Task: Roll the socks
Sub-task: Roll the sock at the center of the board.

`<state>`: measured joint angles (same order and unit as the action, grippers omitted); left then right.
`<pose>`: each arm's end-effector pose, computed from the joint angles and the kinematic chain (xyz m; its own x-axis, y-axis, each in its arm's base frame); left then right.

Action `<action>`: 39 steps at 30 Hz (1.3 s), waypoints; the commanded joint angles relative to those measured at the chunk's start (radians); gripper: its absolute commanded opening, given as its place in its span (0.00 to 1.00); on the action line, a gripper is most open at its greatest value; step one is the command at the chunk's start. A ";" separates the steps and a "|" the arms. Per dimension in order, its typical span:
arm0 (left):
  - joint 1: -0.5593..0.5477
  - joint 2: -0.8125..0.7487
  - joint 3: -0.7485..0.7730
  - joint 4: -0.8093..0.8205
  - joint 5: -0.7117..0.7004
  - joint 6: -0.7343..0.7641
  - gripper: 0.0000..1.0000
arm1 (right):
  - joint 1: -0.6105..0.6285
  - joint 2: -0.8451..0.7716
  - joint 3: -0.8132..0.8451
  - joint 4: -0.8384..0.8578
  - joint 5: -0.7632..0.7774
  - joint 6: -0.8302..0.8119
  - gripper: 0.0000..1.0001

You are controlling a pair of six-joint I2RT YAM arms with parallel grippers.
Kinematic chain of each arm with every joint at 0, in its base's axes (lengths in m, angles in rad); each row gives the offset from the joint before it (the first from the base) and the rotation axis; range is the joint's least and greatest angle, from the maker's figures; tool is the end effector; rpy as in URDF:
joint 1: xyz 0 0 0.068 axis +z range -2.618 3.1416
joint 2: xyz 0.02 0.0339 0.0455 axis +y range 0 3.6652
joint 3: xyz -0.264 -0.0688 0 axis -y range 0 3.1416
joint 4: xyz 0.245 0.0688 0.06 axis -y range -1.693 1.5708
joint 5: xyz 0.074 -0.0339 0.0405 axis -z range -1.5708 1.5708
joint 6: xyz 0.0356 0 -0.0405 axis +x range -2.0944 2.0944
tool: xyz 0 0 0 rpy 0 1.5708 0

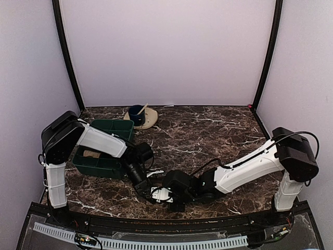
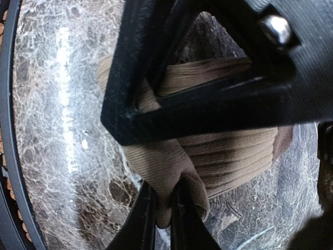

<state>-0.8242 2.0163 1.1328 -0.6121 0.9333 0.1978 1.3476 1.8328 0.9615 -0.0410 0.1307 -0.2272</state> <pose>0.2118 -0.2710 0.1055 -0.5701 0.7884 -0.2311 0.6016 0.2091 -0.7709 0.0840 0.3490 0.1332 0.0432 -0.8184 -0.5730 -0.9643 0.1159 -0.2383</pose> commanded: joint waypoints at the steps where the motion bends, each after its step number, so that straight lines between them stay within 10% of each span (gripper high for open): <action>1: 0.015 -0.042 0.007 0.011 -0.082 -0.024 0.21 | -0.012 0.048 -0.009 -0.106 -0.041 0.022 0.05; 39: 0.086 -0.445 -0.222 0.382 -0.410 -0.245 0.30 | -0.155 0.027 0.050 -0.275 -0.431 0.168 0.03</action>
<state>-0.7422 1.6291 0.9409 -0.2638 0.5552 -0.0315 1.2289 1.8309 1.0176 -0.1848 -0.1947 -0.0860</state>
